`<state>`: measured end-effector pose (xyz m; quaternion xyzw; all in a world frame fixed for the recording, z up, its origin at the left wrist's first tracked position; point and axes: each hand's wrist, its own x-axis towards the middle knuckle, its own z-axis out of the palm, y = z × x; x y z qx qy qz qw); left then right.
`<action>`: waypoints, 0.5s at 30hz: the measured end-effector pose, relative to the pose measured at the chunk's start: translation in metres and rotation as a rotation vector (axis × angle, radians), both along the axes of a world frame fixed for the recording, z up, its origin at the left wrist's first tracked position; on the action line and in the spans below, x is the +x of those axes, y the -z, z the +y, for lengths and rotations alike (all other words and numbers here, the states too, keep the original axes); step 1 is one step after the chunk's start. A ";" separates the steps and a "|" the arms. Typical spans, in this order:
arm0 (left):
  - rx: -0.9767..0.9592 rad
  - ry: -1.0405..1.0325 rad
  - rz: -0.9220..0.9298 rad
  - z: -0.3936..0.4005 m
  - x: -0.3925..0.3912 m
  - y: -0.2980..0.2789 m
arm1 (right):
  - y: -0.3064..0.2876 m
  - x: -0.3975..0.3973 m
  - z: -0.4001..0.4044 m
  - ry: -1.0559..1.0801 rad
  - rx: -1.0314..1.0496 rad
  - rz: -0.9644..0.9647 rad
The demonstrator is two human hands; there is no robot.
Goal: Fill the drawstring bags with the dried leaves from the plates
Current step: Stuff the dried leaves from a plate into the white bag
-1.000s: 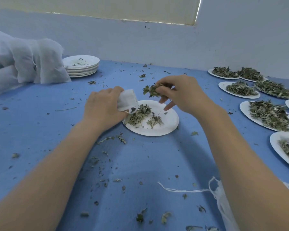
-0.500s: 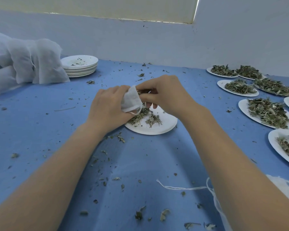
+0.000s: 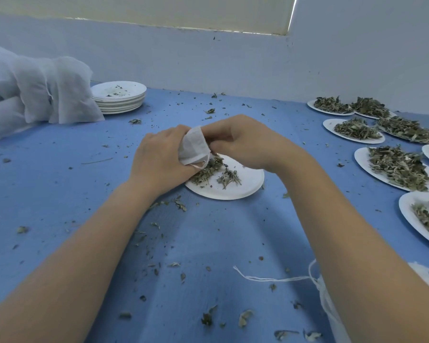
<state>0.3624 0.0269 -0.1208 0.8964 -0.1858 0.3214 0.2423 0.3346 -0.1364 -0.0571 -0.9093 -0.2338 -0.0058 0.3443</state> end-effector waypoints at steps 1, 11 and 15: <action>-0.008 0.000 0.004 0.000 0.000 -0.001 | 0.001 0.001 0.001 0.049 0.006 -0.048; 0.057 0.094 -0.047 -0.011 -0.008 -0.005 | 0.015 0.004 0.021 0.150 -0.297 -0.182; 0.017 0.114 -0.060 -0.010 -0.010 -0.004 | 0.012 0.002 0.016 0.035 -0.243 -0.088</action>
